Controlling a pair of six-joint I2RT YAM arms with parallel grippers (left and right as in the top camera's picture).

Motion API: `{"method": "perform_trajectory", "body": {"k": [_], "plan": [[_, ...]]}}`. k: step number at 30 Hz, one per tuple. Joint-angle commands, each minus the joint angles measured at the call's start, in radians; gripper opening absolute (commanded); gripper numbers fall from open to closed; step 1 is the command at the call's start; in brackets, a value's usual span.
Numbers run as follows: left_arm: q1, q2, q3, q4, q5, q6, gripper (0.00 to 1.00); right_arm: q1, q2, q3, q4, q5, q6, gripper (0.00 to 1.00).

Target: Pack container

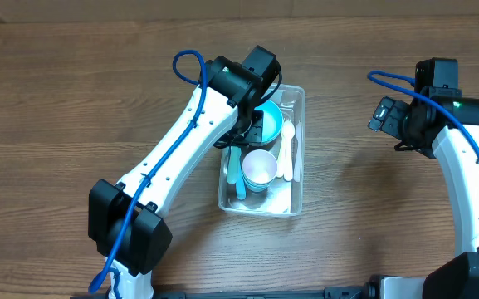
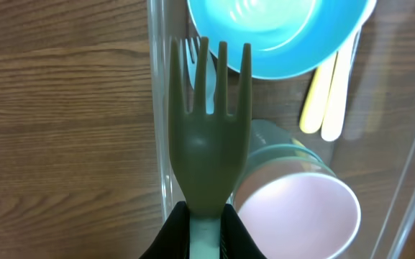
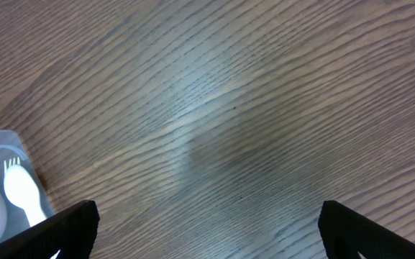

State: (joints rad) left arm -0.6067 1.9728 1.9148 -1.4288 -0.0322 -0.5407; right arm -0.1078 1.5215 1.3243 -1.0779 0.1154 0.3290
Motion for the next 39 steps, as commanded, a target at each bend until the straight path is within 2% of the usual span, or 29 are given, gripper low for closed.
{"method": "perform_trajectory", "body": {"k": [1,5,7,9,12,15,19,20,22,27,34,39], "plan": [[0.006,0.008,-0.083,0.034,0.011,-0.037,0.08,0.0,-0.024,0.022,0.002,0.007,-0.003,1.0],[0.006,0.008,-0.13,0.072,0.04,-0.036,0.08,0.0,-0.024,0.022,0.002,0.007,-0.003,1.0],[0.006,0.008,-0.13,0.076,0.041,-0.036,0.12,0.0,-0.024,0.022,0.002,0.007,-0.003,1.0],[0.007,0.008,-0.13,0.076,0.04,-0.035,0.36,0.0,-0.024,0.022,0.002,0.007,-0.003,1.0],[0.011,0.007,-0.109,0.075,0.053,-0.029,0.54,0.0,-0.024,0.022,0.002,0.007,-0.003,1.0],[0.028,0.006,-0.042,0.051,0.059,-0.023,0.59,0.0,-0.024,0.022,0.002,0.007,-0.003,1.0],[0.093,-0.004,0.134,0.011,0.036,0.01,0.63,0.0,-0.024,0.022,0.002,0.007,-0.003,1.0],[0.116,-0.006,0.166,0.007,0.025,0.013,0.67,0.0,-0.024,0.022,0.002,0.007,-0.003,1.0],[0.188,-0.006,0.229,-0.015,-0.002,0.026,0.81,0.0,-0.024,0.022,0.002,0.007,-0.003,1.0],[0.364,-0.006,0.246,-0.044,-0.002,0.094,1.0,0.0,-0.024,0.022,0.002,0.007,-0.003,1.0],[0.537,-0.006,0.246,-0.044,-0.001,0.107,1.0,0.0,-0.024,0.022,0.002,0.007,-0.003,1.0],[0.584,-0.006,0.246,-0.058,-0.001,0.107,1.0,0.0,-0.024,0.022,0.002,0.007,-0.003,1.0]]}}
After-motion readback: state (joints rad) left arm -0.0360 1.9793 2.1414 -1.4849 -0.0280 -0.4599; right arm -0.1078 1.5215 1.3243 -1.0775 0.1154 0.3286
